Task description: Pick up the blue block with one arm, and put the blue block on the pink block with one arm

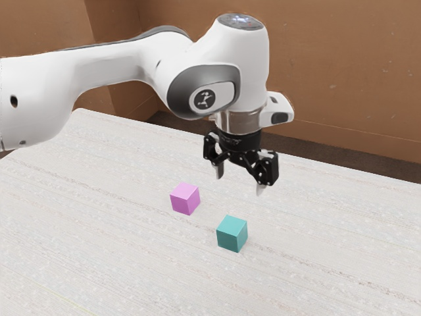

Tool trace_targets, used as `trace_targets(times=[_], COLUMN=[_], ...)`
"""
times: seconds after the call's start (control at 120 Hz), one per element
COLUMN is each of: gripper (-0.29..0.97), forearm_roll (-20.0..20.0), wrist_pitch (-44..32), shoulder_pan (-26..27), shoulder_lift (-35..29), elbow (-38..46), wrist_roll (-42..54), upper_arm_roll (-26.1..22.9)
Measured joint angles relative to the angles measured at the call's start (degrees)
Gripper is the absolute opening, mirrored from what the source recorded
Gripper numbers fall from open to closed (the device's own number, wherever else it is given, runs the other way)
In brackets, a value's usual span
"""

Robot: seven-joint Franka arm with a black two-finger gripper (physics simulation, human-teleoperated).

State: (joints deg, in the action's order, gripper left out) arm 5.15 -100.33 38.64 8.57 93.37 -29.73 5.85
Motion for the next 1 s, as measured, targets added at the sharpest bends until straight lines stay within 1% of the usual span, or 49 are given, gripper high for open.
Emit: trace_targets(times=[0.075, 0.175, 0.408, 0.533, 0.767, 1.0], gripper=[0.68, 0.68, 0.68, 0.68, 0.68, 0.68], forearm_roll=[-0.11, -2.21, -3.72, -4.15, -8.33, -11.67], wrist_pitch=[-2.26, -6.35, -18.16, -21.72, -25.64, -28.35], shoulder_pan=[0.32, -0.42, -0.47, -0.66, -0.83, -0.92], shoulder_lift=[0.03, 0.43, 1.73, 2.74, 6.14, 9.34], elbow=[4.20, 8.24, 15.62, 16.30, 15.56, 15.53], wrist_roll=[-0.65, 0.12, 3.13, 5.37, 12.78, 21.77], upper_arm_roll=[1.28, 3.09, 3.68, 5.46, 8.91, 9.55])
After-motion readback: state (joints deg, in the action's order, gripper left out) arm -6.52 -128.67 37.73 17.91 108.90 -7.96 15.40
